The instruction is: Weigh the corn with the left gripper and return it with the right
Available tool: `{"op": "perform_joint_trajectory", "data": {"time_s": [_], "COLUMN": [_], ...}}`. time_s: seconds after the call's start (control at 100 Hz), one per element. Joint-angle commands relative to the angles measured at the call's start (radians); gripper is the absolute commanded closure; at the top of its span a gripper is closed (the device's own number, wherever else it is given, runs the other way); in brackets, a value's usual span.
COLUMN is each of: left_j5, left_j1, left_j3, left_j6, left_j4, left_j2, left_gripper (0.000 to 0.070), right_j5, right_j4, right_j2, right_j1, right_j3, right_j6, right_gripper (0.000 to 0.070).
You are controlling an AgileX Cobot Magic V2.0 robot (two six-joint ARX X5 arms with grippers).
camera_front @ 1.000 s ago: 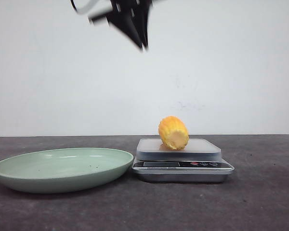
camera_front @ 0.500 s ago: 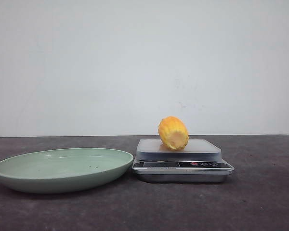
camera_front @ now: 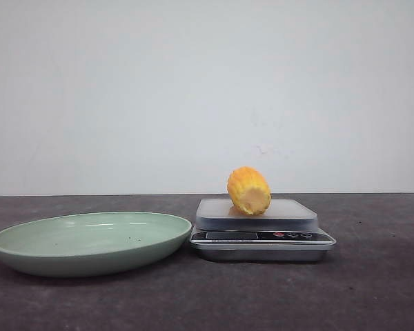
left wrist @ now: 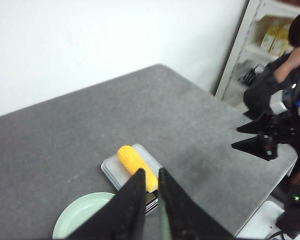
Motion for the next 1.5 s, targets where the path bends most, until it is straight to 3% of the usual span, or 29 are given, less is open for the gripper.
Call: {"op": "perform_joint_trajectory", "data": {"time_s": [0.0,0.22,0.39,0.49,0.59,0.89,1.18,1.49], "left_j5": [-0.026,-0.201,-0.317,-0.354,-0.362,-0.362,-0.361,-0.361], "left_j1": [-0.01,-0.01,-0.01,-0.01,-0.011,-0.014,-0.014,-0.014], "left_j3": [-0.013,-0.213,-0.327,-0.357,-0.372,-0.449,-0.463,-0.463], "left_j6": [-0.006,-0.011,-0.062,-0.062,-0.053,0.039,0.046,0.046], "left_j4": [-0.039,-0.039,-0.038,-0.035,-0.018,0.123,0.086,0.051], "left_j2": [-0.056,-0.29,-0.404,-0.422,-0.421,-0.42,-0.419,-0.419], "left_gripper": [0.07,0.07,0.07,0.07,0.07,0.07,0.07,0.07], "right_j5": [0.003,-0.001,-0.061,-0.058,-0.032,0.24,0.246,0.228], "right_j4": [0.035,0.121,0.35,0.491,0.55,0.388,0.243,0.195], "right_j2": [0.011,0.034,0.092,0.143,0.225,0.542,0.811,0.994], "right_j1": [0.002,0.002,0.022,0.058,0.122,0.351,0.361,0.372], "right_j3": [0.007,0.007,0.01,0.026,0.069,0.323,0.524,0.541], "right_j6": [0.01,0.051,0.1,0.168,0.204,0.195,0.334,0.415], "right_gripper": [0.0168,0.0168,0.0168,0.0168,0.0168,0.0166,0.0167,0.0166]}}
